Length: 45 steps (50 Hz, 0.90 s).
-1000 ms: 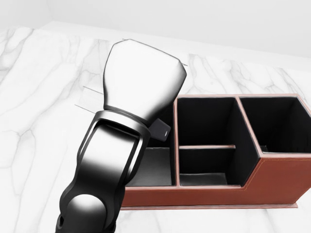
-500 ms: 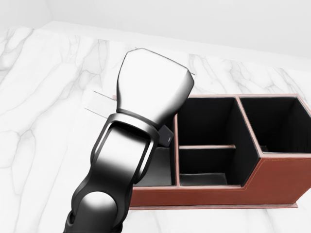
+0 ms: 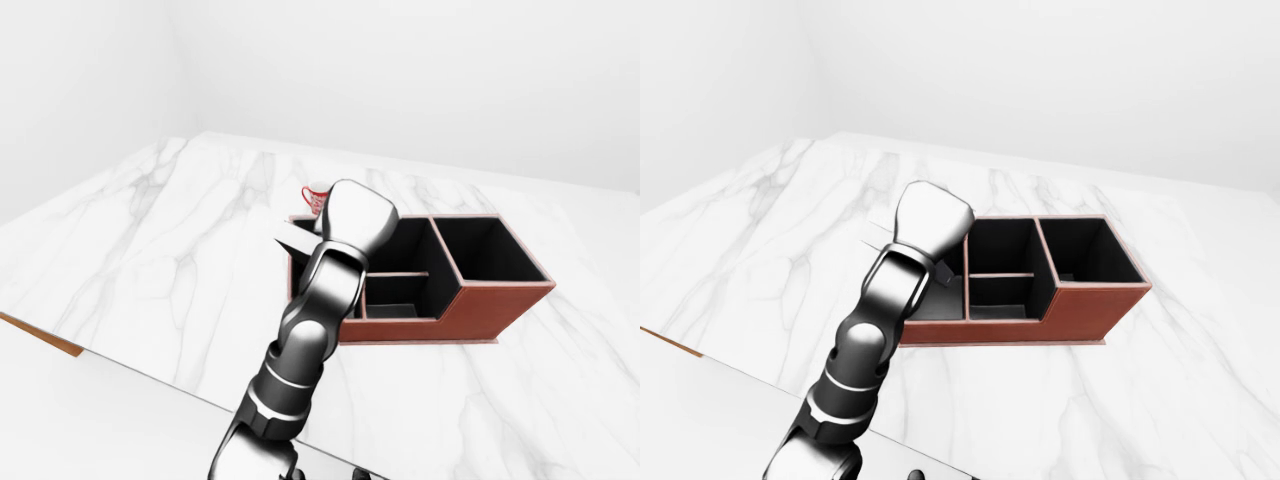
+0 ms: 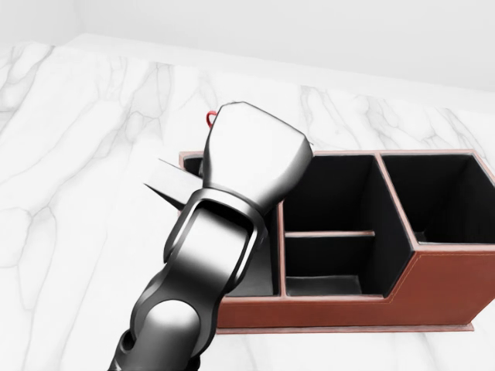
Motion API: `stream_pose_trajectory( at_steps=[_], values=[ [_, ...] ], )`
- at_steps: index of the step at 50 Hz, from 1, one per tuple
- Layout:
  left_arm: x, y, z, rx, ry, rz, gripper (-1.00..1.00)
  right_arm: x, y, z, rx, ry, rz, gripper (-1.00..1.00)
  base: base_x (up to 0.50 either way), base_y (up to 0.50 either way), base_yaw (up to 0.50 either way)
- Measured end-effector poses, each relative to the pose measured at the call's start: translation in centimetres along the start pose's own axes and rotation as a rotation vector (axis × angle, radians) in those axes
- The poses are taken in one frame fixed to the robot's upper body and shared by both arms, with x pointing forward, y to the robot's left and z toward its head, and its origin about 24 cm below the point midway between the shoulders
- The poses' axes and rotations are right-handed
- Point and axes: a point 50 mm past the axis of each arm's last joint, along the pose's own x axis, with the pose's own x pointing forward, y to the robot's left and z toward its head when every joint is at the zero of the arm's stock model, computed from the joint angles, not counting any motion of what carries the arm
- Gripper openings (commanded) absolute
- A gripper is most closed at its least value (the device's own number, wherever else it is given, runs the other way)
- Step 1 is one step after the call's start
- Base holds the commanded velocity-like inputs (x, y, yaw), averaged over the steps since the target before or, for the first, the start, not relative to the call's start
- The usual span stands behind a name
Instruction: Pick up the book and place it in the left compartment of the caddy.
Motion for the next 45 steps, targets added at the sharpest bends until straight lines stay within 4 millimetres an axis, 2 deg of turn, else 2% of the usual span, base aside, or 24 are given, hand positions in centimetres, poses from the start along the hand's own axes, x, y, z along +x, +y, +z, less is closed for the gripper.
stream_pose_trajectory(
  at_steps=[15,45],
  values=[
    [1.0,-0.9,1.6,0.058,-0.070,-0.021,-1.00,0.0,0.0,-0.3,0.002,0.009,0.000,1.00,0.00,0.00,0.00],
    [1.9,-5.2,4.5,0.152,-0.211,-0.124,-1.00,0.0,0.0,-0.2,0.000,0.007,-0.001,1.00,0.00,0.00,0.00]
  ],
)
